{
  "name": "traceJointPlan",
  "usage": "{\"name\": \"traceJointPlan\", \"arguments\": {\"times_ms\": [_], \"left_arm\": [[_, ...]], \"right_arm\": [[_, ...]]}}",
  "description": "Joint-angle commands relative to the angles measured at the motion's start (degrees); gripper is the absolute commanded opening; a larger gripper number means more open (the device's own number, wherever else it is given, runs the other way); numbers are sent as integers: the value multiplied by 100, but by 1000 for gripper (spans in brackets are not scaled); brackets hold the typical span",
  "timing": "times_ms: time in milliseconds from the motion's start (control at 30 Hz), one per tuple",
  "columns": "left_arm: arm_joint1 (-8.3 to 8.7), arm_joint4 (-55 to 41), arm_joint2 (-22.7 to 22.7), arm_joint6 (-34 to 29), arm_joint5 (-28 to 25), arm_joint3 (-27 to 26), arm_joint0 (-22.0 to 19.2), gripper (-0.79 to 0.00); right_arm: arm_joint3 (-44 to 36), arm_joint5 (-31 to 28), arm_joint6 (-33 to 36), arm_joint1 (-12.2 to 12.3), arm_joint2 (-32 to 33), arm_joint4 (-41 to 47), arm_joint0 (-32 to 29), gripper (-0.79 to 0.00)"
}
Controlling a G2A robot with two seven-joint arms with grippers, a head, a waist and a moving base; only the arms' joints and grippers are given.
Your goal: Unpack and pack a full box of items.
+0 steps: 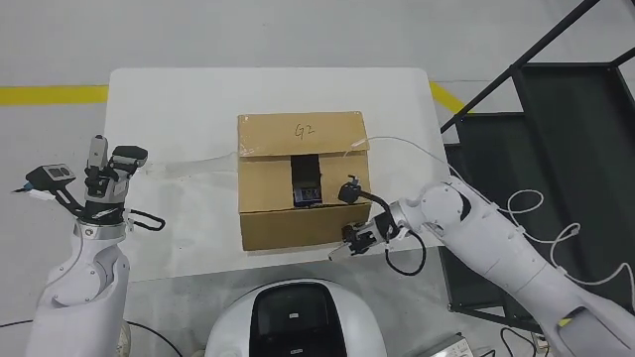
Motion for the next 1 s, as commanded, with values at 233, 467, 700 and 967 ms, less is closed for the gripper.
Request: {"name": "traceJointPlan", "arguments": {"times_ms": [233, 467, 700, 967], "left_arm": [[0, 0, 0, 0, 0, 0, 0, 0], [0, 0, 0, 0, 0, 0, 0, 0], [0, 0, 0, 0, 0, 0, 0, 0], [0, 0, 0, 0, 0, 0, 0, 0]], "right_arm": [[342, -185, 624, 296, 1047, 1830, -166, 0], [761, 35, 844, 472, 1682, 2836, -313, 0], [1245, 326, 1135, 483, 1834, 3421, -210, 0], [1332, 363, 1172, 470, 1815, 3462, -161, 0]]}}
